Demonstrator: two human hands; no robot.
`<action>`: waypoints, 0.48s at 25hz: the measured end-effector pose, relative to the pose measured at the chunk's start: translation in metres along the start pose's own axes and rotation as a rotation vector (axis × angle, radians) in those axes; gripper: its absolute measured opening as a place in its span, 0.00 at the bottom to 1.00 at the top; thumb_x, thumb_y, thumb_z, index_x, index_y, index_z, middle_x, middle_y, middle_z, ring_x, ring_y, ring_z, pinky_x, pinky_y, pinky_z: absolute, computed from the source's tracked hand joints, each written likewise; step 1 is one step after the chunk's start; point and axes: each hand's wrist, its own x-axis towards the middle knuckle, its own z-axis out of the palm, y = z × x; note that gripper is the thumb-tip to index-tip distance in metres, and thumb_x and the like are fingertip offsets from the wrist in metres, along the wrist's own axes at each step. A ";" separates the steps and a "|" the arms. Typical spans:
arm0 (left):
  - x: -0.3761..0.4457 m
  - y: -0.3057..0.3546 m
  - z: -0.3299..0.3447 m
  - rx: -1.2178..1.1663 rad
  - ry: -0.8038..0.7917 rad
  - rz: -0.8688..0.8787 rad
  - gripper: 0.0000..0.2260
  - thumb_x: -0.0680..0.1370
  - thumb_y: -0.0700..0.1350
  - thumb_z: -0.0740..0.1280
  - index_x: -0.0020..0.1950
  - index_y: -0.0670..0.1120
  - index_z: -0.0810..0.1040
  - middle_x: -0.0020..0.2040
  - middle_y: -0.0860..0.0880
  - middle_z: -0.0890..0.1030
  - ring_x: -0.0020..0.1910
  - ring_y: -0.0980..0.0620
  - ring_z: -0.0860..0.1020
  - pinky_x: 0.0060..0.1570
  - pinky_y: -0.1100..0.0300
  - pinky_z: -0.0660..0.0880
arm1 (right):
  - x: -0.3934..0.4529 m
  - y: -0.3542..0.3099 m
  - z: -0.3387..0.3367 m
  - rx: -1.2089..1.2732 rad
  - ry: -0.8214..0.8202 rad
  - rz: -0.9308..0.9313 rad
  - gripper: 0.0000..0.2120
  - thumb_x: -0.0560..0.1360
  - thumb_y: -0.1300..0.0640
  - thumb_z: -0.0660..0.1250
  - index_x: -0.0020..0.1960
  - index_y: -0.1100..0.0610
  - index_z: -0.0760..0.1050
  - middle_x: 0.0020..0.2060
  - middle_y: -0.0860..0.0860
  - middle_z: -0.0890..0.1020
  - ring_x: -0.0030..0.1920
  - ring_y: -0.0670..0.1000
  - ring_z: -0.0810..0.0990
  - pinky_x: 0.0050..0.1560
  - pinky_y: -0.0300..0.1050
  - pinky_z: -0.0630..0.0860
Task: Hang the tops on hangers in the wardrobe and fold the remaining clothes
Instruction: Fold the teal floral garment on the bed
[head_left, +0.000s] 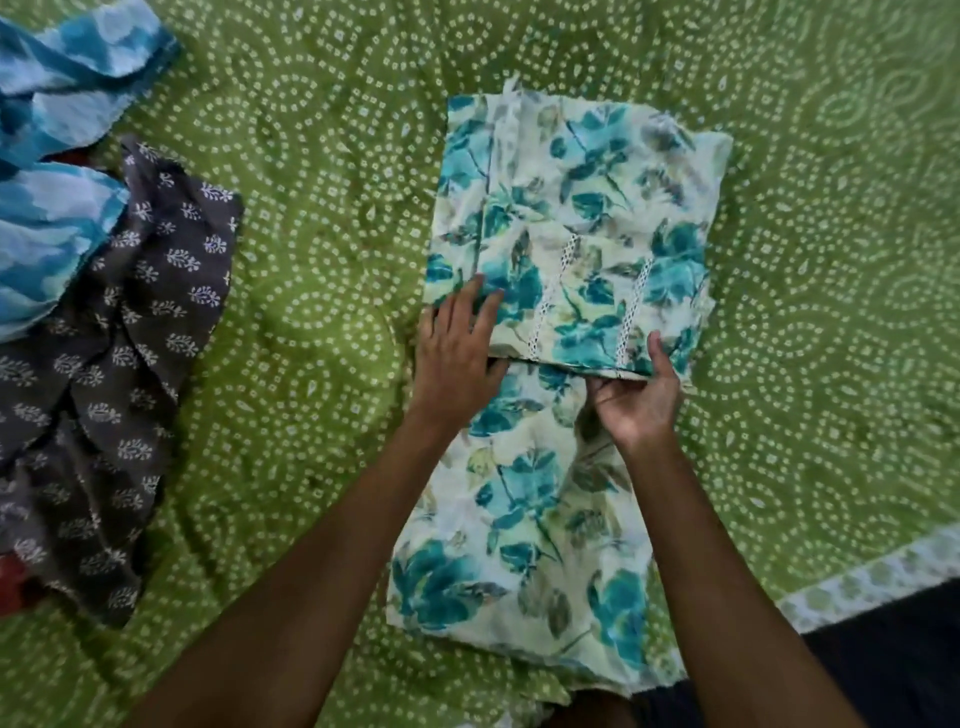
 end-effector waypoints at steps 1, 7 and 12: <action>0.006 0.005 0.000 0.041 0.000 0.094 0.23 0.69 0.48 0.61 0.63 0.44 0.71 0.62 0.41 0.75 0.57 0.42 0.74 0.53 0.49 0.72 | -0.002 -0.002 0.001 -0.006 -0.007 0.004 0.51 0.40 0.55 0.85 0.62 0.59 0.73 0.50 0.57 0.82 0.47 0.56 0.83 0.54 0.53 0.77; 0.006 -0.030 -0.003 0.016 -0.029 0.076 0.15 0.71 0.36 0.60 0.55 0.41 0.78 0.52 0.38 0.78 0.46 0.39 0.77 0.42 0.49 0.77 | -0.010 -0.011 -0.008 -0.273 0.132 -0.014 0.27 0.62 0.60 0.76 0.60 0.60 0.74 0.55 0.58 0.80 0.57 0.59 0.78 0.58 0.58 0.75; -0.004 -0.038 -0.011 -0.235 -0.125 -0.018 0.21 0.73 0.50 0.56 0.61 0.45 0.78 0.60 0.39 0.73 0.58 0.41 0.72 0.56 0.41 0.72 | -0.010 -0.020 -0.001 -0.609 0.257 -0.060 0.26 0.73 0.56 0.69 0.69 0.60 0.68 0.65 0.55 0.74 0.65 0.53 0.71 0.64 0.45 0.67</action>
